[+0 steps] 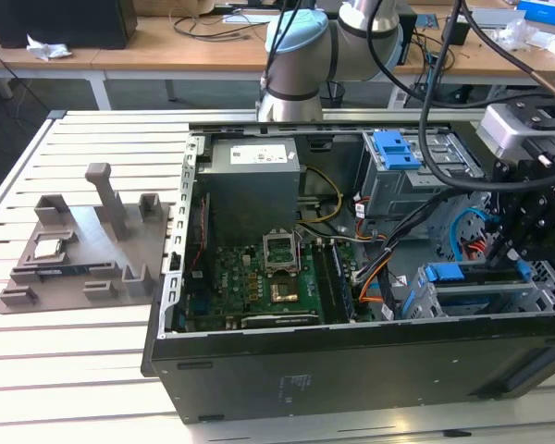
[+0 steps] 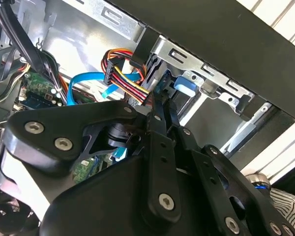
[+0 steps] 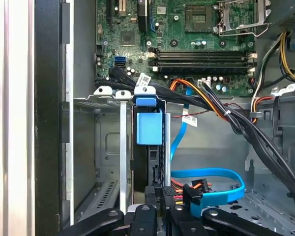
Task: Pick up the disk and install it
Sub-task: 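Insert the first disk wire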
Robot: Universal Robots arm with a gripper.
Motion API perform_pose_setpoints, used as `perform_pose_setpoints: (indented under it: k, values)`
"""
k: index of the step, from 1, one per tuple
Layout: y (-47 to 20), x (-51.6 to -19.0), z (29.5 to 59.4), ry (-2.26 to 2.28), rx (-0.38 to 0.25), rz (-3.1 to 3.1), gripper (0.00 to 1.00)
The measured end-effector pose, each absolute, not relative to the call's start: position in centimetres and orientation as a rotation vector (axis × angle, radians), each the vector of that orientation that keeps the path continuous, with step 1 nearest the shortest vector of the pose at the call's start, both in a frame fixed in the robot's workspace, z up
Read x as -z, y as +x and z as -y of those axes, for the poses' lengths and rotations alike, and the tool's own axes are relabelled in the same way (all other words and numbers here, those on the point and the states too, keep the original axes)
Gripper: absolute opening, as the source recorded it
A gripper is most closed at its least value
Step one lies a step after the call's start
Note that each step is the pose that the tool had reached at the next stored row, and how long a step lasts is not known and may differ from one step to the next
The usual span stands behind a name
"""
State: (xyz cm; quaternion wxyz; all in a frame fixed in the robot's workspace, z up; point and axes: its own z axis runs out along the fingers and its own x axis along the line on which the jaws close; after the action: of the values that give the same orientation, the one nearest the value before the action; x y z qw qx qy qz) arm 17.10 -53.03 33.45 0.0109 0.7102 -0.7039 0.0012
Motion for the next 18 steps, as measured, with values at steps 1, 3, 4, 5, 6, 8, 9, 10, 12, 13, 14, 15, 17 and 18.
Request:
perform_pose_setpoints:
  k: [1,3,4,5,6,8,9,10,12,13,14,15,17,18]
  values:
    - [17.1,-33.4,53.0,2.216,-0.003,2.197,0.17]
    - [17.1,-33.2,53.0,2.218,0.001,2.198,0.18]
    - [17.1,-33.2,53.0,2.217,-0.001,2.197,0.18]
    - [17.1,-33.3,53.0,2.216,-0.002,2.197,0.24]
    - [17.1,-33.3,53.0,2.216,-0.003,2.197,0.24]
    - [17.1,-33.8,53.0,2.216,-0.003,2.197,0.24]
    - [17.1,-34.5,53.0,2.216,-0.003,2.196,0.24]
    - [17.1,-35.1,53.0,2.216,-0.004,2.196,0.24]
    - [17.1,-36.4,52.8,2.215,-0.007,2.195,0.24]
    - [17.1,-36.8,52.7,2.214,-0.008,2.194,0.23]
    - [17.1,-37.2,52.7,2.213,-0.009,2.194,0.16]
    - [17.1,-37.6,52.7,2.213,-0.010,2.193,0.11]
    - [17.1,-38.6,52.6,2.212,-0.011,2.193,0.11]
    - [17.1,-38.9,52.6,2.212,-0.012,2.193,0.11]
